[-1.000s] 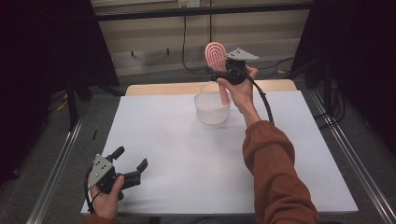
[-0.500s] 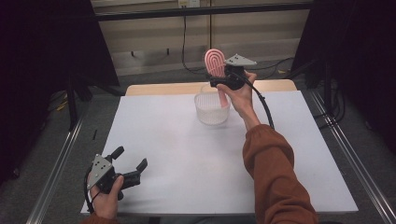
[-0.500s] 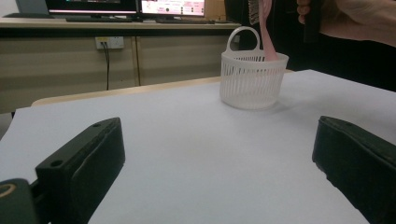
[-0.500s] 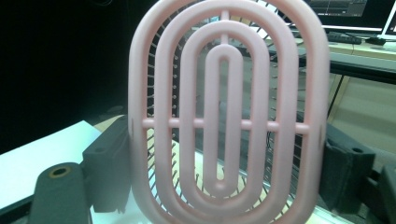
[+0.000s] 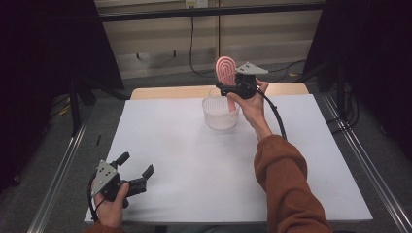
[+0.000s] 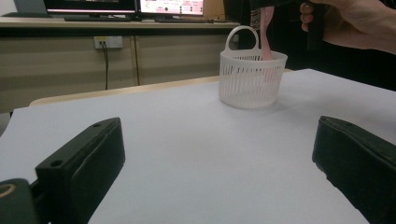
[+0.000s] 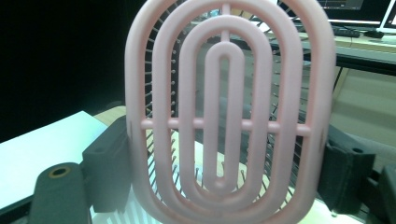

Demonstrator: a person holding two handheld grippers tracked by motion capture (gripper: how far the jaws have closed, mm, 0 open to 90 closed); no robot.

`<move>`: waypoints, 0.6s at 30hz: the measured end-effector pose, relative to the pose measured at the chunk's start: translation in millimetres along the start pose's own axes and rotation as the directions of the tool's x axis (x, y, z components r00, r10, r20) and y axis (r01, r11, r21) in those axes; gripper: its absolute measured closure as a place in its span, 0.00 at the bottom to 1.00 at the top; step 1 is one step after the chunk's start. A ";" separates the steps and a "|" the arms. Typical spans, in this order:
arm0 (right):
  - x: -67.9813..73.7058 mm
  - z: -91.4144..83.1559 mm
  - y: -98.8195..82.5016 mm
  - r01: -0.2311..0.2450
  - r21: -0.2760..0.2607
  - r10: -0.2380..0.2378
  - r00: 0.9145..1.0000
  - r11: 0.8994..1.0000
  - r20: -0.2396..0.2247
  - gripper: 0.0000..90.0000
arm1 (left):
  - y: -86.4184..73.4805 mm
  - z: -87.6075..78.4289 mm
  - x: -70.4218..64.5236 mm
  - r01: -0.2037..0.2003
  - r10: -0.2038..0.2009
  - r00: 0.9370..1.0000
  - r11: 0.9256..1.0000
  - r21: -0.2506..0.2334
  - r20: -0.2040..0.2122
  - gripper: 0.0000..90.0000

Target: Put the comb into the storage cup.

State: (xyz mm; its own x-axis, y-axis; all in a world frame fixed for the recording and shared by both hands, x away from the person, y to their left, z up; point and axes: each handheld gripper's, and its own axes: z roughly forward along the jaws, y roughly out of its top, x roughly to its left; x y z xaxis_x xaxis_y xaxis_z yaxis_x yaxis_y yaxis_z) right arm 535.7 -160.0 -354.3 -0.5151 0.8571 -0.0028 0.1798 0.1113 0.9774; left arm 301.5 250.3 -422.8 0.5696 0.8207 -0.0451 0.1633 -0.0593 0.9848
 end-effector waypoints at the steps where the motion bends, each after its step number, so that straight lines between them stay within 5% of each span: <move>1: 0.2 -0.7 -1.0 -0.002 0.004 0.002 1.000 1.000 0.002 0.21 | 0.0 0.1 0.0 0.001 -0.001 1.000 1.000 -0.001 0.000 0.03; 18: 2.7 -5.0 -17.5 0.023 0.031 -0.024 1.000 0.999 0.011 0.21 | -0.7 0.9 0.8 0.009 -0.009 1.000 1.000 0.008 0.004 0.03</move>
State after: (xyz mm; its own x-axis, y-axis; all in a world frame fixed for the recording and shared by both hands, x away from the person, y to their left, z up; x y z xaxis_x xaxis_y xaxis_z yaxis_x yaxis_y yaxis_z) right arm 527.0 -162.2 -370.4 -0.5096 0.8600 -0.0282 0.1935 0.1465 0.9701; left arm 302.6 250.4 -423.7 0.5715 0.8188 -0.0545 0.1748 -0.0565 0.9830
